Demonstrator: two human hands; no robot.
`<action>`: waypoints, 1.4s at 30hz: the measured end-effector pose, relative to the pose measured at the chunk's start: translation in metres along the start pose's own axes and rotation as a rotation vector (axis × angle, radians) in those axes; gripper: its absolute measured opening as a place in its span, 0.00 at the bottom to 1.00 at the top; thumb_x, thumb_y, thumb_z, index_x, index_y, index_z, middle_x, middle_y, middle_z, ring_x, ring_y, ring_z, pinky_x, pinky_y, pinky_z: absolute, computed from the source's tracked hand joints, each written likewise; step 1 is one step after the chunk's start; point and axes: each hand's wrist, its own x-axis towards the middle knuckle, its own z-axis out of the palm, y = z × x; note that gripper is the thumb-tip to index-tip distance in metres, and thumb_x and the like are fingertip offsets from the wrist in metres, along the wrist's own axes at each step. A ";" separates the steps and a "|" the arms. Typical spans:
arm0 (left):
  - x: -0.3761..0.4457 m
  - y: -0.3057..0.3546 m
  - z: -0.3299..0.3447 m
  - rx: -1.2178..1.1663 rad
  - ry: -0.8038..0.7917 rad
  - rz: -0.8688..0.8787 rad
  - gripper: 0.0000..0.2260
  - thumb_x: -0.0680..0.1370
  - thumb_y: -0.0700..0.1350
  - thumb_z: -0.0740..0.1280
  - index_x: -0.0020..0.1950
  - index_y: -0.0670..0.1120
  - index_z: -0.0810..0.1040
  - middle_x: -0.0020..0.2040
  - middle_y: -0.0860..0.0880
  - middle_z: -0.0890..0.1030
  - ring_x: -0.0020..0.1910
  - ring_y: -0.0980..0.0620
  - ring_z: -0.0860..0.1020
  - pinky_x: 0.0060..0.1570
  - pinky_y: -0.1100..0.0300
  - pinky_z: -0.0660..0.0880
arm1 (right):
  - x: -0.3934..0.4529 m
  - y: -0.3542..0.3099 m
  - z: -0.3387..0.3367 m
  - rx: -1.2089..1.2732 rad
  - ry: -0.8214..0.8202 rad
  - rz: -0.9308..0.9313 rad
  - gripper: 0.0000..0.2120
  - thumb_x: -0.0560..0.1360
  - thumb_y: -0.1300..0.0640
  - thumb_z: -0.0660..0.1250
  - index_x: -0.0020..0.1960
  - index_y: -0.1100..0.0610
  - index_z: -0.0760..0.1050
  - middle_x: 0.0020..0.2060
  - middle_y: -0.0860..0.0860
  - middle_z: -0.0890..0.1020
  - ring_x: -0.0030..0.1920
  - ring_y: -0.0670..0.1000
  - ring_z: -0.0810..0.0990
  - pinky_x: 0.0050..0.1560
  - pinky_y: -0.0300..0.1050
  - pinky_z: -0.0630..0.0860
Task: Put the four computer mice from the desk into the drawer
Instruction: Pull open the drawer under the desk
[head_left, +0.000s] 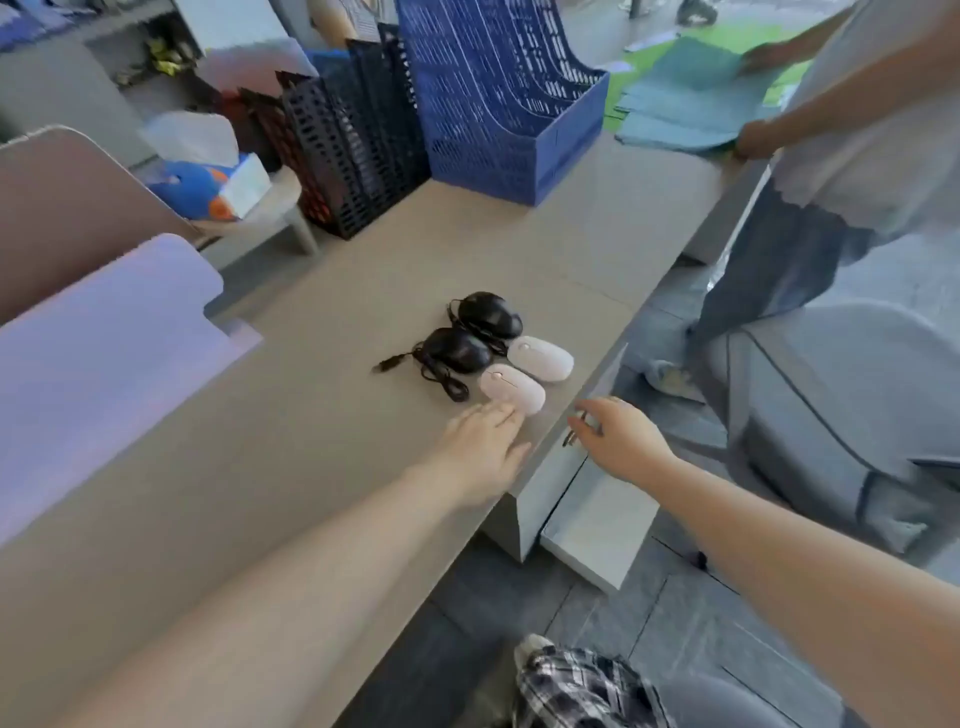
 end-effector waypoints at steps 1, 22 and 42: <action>0.006 0.005 0.008 -0.003 -0.017 0.019 0.24 0.83 0.51 0.52 0.77 0.43 0.56 0.79 0.46 0.55 0.78 0.51 0.53 0.76 0.57 0.47 | 0.000 0.011 0.006 -0.020 -0.015 0.018 0.16 0.80 0.50 0.58 0.64 0.54 0.74 0.56 0.52 0.79 0.56 0.54 0.77 0.54 0.49 0.74; 0.044 0.002 0.123 0.026 0.268 -0.025 0.26 0.81 0.51 0.57 0.78 0.49 0.55 0.79 0.53 0.54 0.76 0.50 0.59 0.72 0.56 0.58 | 0.073 0.116 0.152 0.243 -0.013 0.157 0.21 0.81 0.52 0.55 0.70 0.62 0.67 0.65 0.60 0.75 0.64 0.61 0.74 0.63 0.52 0.73; 0.049 -0.002 0.129 0.057 0.340 -0.010 0.28 0.77 0.54 0.54 0.76 0.49 0.60 0.78 0.52 0.59 0.73 0.48 0.65 0.69 0.52 0.67 | 0.095 0.098 0.174 1.070 0.079 0.568 0.15 0.77 0.61 0.55 0.61 0.62 0.72 0.49 0.58 0.77 0.45 0.55 0.72 0.41 0.47 0.69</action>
